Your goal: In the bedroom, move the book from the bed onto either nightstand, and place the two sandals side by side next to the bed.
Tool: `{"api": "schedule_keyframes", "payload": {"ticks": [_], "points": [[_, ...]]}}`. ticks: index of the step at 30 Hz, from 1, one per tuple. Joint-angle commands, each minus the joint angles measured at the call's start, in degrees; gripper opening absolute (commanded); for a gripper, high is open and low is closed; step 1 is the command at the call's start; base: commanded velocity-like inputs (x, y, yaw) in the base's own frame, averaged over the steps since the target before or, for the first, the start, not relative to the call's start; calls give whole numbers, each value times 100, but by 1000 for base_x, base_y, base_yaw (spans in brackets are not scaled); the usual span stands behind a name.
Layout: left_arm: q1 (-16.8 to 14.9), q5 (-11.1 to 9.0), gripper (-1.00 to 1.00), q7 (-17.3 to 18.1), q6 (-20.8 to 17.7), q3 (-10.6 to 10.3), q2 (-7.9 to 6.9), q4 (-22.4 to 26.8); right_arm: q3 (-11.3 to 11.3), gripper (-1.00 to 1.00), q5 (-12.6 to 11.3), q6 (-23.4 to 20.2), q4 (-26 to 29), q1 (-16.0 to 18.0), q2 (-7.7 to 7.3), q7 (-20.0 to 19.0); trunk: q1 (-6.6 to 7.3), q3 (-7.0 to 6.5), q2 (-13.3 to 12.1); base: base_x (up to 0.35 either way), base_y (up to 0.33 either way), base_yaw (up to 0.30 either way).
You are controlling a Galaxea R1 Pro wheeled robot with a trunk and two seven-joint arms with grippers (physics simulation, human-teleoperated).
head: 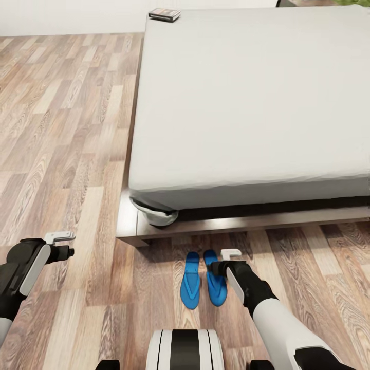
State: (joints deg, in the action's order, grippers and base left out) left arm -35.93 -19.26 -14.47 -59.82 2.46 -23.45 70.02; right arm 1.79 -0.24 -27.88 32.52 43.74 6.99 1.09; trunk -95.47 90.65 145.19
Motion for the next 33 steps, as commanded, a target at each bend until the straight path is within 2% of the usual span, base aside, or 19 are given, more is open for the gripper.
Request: {"api": "schedule_keyframes", "payload": {"ticks": [1, 6, 22, 33], "points": [[-2, -61, 100, -54, -18, -4, 2, 4, 18, 100, -2, -33, 10, -1, -6, 8, 3, -19, 0, 0, 0, 0], [-7, -58, 100, -70, -18, -14, 23, -11, 27, 100, -2, -33, 9, -9, -16, -4, 16, -130, -7, 0, 0, 0], [-10, -53, 100, -65, -18, 2, 20, -44, 30, 100, 8, -23, 19, -54, -28, -22, 16, -130, -7, 0, 0, 0], [-11, -52, 100, -84, -18, -15, 24, -49, 31, 100, 15, -12, 26, -117, -116, -39, 44, -374, -22, 0, 0, 0]]}}
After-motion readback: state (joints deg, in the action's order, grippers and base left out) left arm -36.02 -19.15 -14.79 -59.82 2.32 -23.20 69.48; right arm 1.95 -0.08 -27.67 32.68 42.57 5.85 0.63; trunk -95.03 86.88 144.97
